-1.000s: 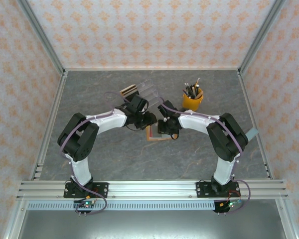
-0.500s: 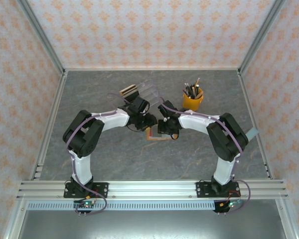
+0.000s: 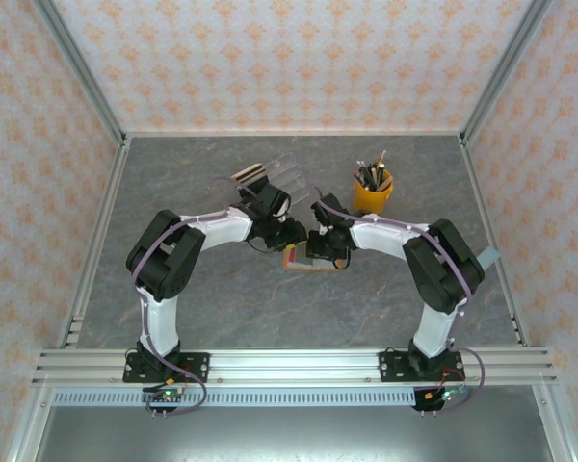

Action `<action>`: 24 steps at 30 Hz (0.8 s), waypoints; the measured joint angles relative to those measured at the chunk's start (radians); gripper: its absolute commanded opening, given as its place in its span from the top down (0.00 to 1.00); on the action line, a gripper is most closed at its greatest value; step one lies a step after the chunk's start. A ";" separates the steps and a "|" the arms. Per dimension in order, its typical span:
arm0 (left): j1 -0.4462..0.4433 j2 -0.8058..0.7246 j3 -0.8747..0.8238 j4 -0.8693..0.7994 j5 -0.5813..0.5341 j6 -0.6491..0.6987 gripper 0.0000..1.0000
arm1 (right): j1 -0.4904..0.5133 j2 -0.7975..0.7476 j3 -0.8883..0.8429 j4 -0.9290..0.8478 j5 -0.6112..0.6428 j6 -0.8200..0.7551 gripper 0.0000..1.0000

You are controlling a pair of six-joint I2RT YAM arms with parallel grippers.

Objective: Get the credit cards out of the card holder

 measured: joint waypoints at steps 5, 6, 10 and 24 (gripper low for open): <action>-0.002 0.002 0.000 0.021 0.061 0.037 0.77 | -0.010 -0.045 -0.035 -0.002 -0.010 -0.003 0.68; -0.002 0.002 0.000 0.021 0.069 0.043 0.77 | -0.011 -0.057 -0.042 -0.002 -0.010 0.000 0.67; -0.003 0.002 0.000 0.031 0.105 0.053 0.76 | -0.016 -0.135 -0.071 -0.012 0.002 0.005 0.65; -0.042 0.002 -0.022 0.277 0.238 -0.107 0.54 | -0.026 -0.473 -0.143 -0.078 0.286 0.064 0.65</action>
